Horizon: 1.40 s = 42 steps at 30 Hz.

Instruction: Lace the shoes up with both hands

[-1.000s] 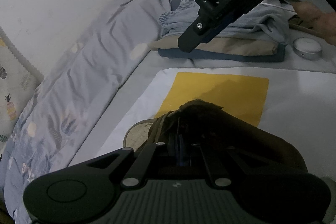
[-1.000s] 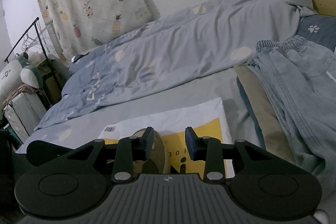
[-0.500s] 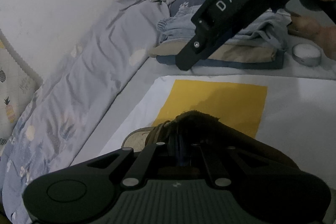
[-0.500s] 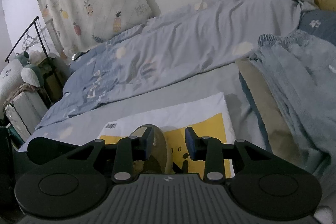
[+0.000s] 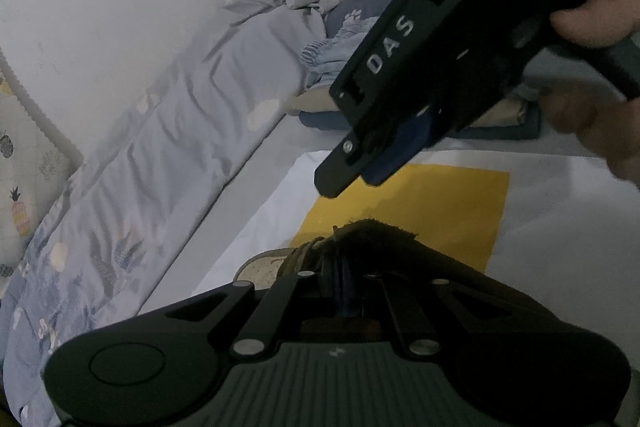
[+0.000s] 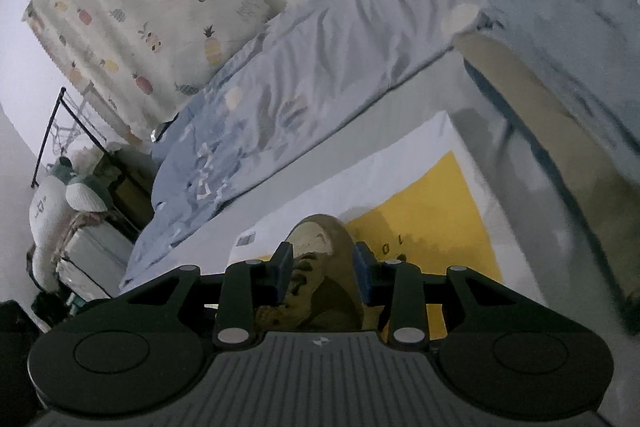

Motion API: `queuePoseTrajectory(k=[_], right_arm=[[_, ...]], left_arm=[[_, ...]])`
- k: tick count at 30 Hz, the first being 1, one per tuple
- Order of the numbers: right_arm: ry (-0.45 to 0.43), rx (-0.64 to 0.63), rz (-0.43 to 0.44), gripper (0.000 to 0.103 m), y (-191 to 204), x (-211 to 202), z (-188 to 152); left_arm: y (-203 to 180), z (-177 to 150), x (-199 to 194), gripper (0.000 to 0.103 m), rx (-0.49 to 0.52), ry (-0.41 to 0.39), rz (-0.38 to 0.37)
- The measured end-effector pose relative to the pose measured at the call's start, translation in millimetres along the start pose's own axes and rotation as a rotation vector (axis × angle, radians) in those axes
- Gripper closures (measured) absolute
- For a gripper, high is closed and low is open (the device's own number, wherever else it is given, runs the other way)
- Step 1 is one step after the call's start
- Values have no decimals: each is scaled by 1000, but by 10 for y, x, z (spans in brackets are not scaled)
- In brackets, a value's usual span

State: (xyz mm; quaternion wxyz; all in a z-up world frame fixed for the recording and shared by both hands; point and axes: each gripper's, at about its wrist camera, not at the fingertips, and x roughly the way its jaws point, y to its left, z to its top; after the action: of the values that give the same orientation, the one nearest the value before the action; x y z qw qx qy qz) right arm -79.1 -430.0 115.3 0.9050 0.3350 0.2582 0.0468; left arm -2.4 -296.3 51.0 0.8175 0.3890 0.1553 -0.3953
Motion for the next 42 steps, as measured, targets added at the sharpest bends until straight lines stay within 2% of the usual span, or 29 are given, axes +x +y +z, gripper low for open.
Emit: queuePoseTrajectory(k=[12,15,21,24,25,28,33,38,39,40,42], right_arm=[[41,121,24,69,-90,229,-74],[45,117,17,69,-80,252,-97],[49,156,27,73,-107,290,-114],[57,199,56,82,-156,312,-123],[59,213,71,88,-171,318,-124],[55,202,84,97,-150,318,-120],[48,204,77,100,-127,313,-134],[10,193,33,102,-101,247,-129],[2,193,23,103,-104,232,-122],[-17,186,-5,103,-107,202,-110],[-56,172,-66,103,-115,140,-85]], left_arm=[[-47,12,9,100,-2,-1,9],[-56,12,8,100,-7,-3,10],[-65,6,-2,100,-6,-3,13],[-69,6,-2,100,-4,-4,16],[-67,9,-1,100,-5,-3,17],[-59,20,2,99,-10,-2,21],[-56,37,-1,97,-15,0,28],[-51,62,1,94,-23,9,39],[-40,60,-2,91,-26,8,46],[-30,56,-8,87,-28,9,51],[-5,46,-20,86,-37,10,58]])
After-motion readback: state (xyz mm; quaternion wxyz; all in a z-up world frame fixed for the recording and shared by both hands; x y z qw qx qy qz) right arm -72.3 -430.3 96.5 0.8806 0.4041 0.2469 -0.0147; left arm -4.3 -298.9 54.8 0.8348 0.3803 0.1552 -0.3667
